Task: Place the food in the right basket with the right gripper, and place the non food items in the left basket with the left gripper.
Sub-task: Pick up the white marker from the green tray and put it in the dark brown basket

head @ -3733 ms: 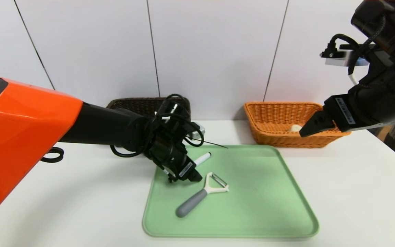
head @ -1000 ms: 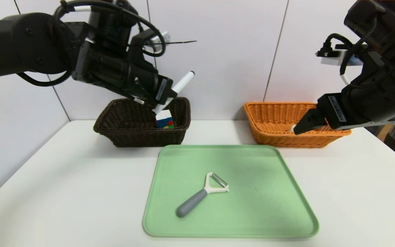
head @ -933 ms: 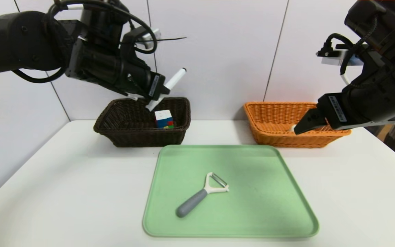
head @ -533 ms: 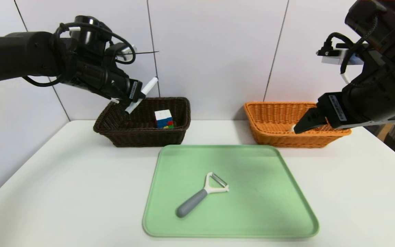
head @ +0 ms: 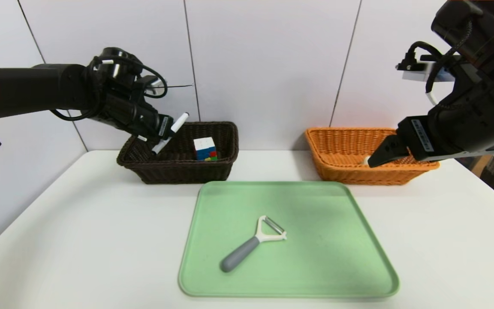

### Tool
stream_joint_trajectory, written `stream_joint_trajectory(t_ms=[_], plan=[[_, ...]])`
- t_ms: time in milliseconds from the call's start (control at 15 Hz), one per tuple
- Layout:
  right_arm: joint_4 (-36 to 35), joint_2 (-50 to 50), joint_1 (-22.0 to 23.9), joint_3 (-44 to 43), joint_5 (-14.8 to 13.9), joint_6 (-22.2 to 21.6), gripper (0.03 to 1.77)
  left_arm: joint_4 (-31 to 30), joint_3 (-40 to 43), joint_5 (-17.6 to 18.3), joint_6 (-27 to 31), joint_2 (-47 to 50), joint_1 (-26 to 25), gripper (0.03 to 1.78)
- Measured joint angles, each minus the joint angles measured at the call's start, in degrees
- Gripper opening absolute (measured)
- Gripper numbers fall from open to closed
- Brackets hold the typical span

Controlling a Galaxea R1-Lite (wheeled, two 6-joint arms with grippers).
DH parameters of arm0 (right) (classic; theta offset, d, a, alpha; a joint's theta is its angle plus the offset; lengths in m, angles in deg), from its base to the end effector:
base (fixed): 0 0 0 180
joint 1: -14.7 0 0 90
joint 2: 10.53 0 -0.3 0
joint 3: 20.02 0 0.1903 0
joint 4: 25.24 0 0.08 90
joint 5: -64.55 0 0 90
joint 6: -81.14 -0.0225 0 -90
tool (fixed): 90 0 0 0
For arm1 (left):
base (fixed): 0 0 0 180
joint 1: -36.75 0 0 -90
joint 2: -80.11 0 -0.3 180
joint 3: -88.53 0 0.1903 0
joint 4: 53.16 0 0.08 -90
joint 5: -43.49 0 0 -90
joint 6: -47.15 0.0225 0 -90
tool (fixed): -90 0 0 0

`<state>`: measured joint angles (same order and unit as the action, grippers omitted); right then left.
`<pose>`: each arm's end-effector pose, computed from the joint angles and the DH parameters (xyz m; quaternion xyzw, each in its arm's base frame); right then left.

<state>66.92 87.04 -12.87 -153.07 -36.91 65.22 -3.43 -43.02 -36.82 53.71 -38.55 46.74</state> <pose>0.2242 0.1120 0.3226 -0.0364 0.4602 0.0602 0.8850 0.4043 -0.0751 0.2444 0.0543 0.3062 -0.1800 0.9332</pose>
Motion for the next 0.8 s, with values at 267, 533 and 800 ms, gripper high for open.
stream_joint_trajectory(t_ms=[267,533,800], plan=[[0.0,0.1,0.0,-0.1,0.0,0.0,1.7,-0.1,-0.1,-0.1,-0.1,-0.9,-0.2,0.16],[0.0,0.1,0.0,-0.1,0.1,0.0,1.7,0.0,-0.9,-0.2,-0.5,-2.1,-0.6,0.16],[0.0,0.2,0.0,0.0,0.1,0.0,1.71,-0.1,-1.2,-0.2,-0.5,-3.4,-1.2,0.16]])
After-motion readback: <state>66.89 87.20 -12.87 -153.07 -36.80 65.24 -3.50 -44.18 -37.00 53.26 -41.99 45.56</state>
